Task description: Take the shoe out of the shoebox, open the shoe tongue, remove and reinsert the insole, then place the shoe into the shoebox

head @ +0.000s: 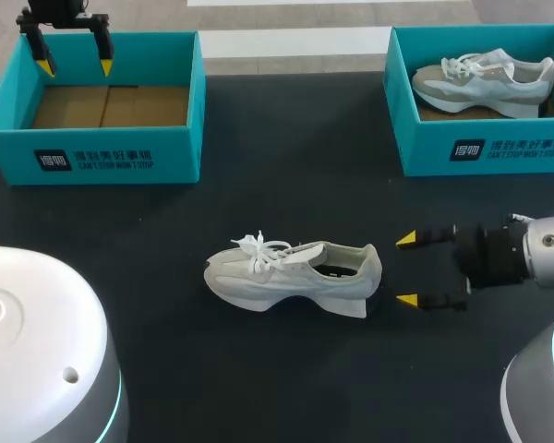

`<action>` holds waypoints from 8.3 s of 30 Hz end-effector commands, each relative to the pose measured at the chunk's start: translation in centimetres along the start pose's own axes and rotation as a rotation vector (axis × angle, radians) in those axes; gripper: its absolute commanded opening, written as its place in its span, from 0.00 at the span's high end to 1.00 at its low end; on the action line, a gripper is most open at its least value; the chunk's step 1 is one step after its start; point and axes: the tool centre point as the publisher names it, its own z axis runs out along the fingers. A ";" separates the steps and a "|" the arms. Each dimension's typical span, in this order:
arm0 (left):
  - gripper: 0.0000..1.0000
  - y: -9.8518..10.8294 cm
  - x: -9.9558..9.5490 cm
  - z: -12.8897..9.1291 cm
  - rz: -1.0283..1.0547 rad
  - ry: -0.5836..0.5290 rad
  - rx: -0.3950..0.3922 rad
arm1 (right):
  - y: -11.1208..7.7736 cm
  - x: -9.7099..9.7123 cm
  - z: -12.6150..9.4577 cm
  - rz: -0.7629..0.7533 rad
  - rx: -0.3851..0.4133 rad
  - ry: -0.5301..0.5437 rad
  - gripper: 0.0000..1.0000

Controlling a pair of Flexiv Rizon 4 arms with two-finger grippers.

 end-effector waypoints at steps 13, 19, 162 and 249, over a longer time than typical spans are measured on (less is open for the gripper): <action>0.00 0.0 0.0 0.0 0.000 0.000 0.000 | -0.1 -0.4 0.3 0.007 0.011 -0.002 0.00; 0.00 0.0 0.0 0.0 0.000 0.000 0.000 | -0.1 -0.4 0.3 0.007 0.011 -0.002 0.00; 0.00 0.0 0.0 0.0 0.000 0.000 0.000 | 2.2 1.0 10.7 0.145 -0.124 0.162 1.00; 0.00 16.9 17.9 0.3 -0.338 -0.057 0.073 | 1.7 1.3 11.1 0.145 -0.125 0.174 1.00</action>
